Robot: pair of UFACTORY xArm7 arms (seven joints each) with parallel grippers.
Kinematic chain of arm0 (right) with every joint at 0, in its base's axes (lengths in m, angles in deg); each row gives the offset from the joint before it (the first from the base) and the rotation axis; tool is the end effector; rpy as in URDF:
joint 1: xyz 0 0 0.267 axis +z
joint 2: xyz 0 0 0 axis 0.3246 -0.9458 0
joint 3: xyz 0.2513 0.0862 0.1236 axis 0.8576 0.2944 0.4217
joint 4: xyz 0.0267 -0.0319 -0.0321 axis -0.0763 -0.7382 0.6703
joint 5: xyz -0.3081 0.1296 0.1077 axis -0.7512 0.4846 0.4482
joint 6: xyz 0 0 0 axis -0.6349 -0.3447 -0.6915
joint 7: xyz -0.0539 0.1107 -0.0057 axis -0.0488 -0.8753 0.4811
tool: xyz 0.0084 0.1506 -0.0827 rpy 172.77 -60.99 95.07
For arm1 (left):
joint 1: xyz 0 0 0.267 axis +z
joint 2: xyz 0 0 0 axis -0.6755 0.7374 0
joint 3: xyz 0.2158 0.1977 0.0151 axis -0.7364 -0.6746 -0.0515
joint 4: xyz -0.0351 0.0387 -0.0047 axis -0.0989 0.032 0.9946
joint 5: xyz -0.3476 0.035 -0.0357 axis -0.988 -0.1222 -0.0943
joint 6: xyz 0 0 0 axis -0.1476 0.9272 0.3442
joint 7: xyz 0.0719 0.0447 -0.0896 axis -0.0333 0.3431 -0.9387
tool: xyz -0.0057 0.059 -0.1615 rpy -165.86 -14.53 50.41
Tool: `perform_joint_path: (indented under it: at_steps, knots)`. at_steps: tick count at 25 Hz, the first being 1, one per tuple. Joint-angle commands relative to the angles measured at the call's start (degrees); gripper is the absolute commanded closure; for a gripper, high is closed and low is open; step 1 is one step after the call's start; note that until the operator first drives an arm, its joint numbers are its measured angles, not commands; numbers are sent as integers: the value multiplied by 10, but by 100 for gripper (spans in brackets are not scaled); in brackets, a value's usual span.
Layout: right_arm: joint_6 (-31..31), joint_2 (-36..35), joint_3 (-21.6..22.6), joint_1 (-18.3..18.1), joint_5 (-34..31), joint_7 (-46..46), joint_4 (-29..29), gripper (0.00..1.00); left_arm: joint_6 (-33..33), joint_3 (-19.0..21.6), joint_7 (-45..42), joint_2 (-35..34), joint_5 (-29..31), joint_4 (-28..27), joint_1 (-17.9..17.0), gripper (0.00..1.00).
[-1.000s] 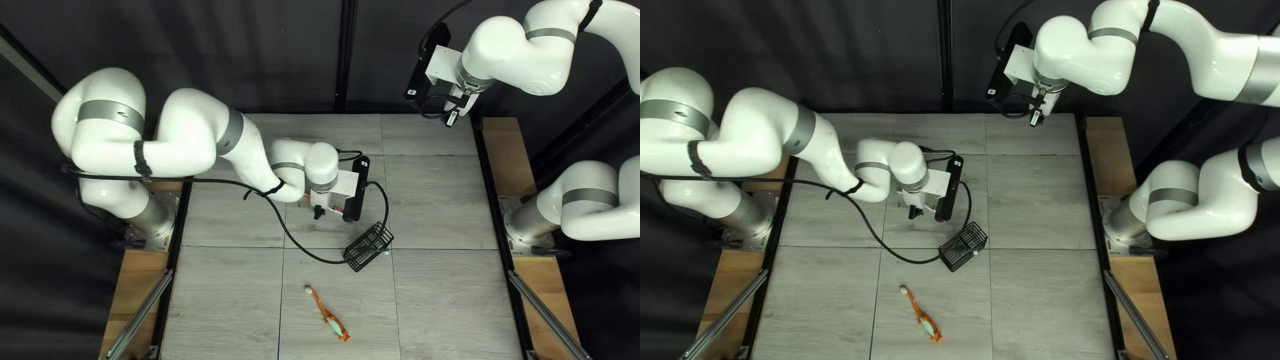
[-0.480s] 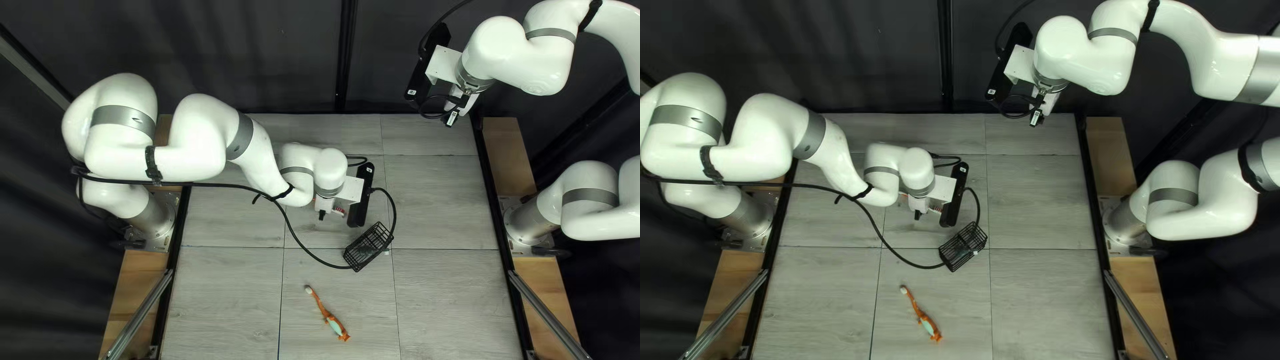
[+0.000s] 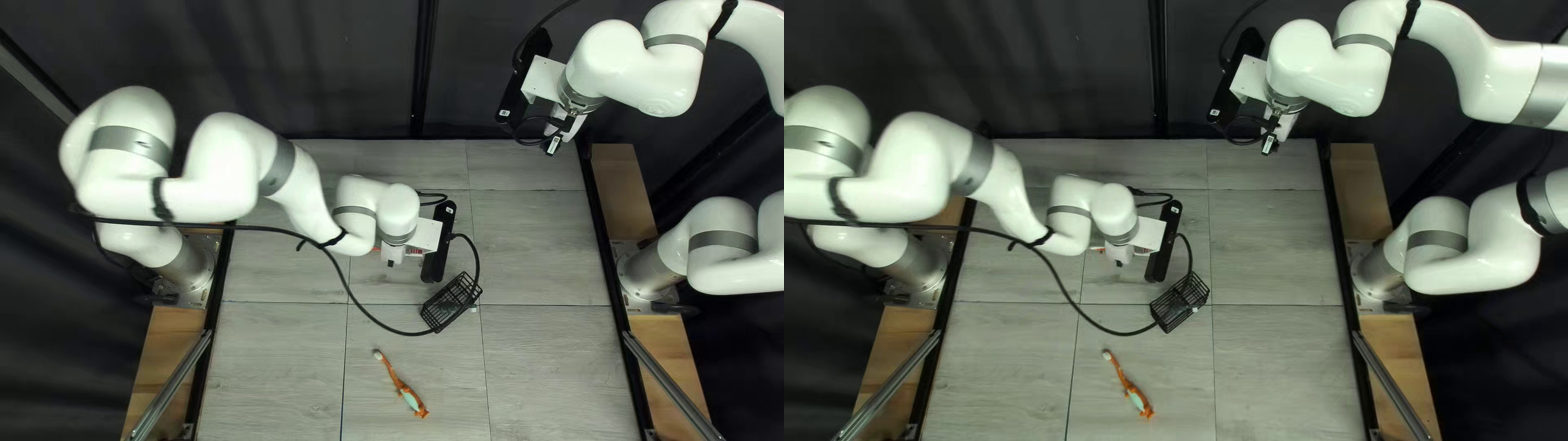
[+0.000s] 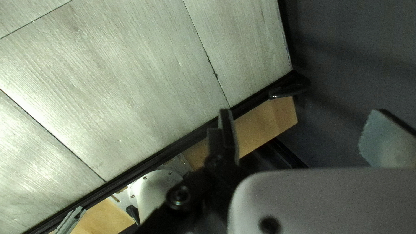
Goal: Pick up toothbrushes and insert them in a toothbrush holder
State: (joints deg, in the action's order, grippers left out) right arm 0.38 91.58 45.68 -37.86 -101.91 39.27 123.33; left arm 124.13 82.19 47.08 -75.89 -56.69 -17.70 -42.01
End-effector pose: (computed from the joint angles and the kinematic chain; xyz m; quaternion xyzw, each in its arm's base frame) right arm 0.2814 -0.2044 0.3007 0.9605 -0.2173 -0.0384 0.1696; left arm 0.4857 0.0475 0.0787 -0.9947 0.0758 -0.0245 0.0655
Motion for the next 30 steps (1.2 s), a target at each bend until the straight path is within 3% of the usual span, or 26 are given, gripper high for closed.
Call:
perform_joint_path:
  at_steps: [1, 8, 13, 22, 26, 30]
  knots:
    - [0, 0, 0, 0, 0, 0, 0, 0, -6, 4, -59, -65, 54, 46, -18, 100]
    - [0, 0, 0, 0, 0, 0, 0, 0, 20, 30, -212, -153, 187, 89, -30, 100]
    - [0, 0, 0, 0, 0, 0, 0, 0, 114, 66, -290, -176, 249, 64, -40, 100]
    - [0, 0, 0, 0, 0, 0, 0, 0, 286, 125, -349, -174, 331, 2, -64, 100]
    - [0, 0, 0, 0, 0, 0, 0, 0, 295, 139, -367, -182, 363, 18, -72, 100]
    - [0, 0, 0, 0, 0, 0, 0, 0, 254, 147, -371, -214, 395, 76, -81, 100]
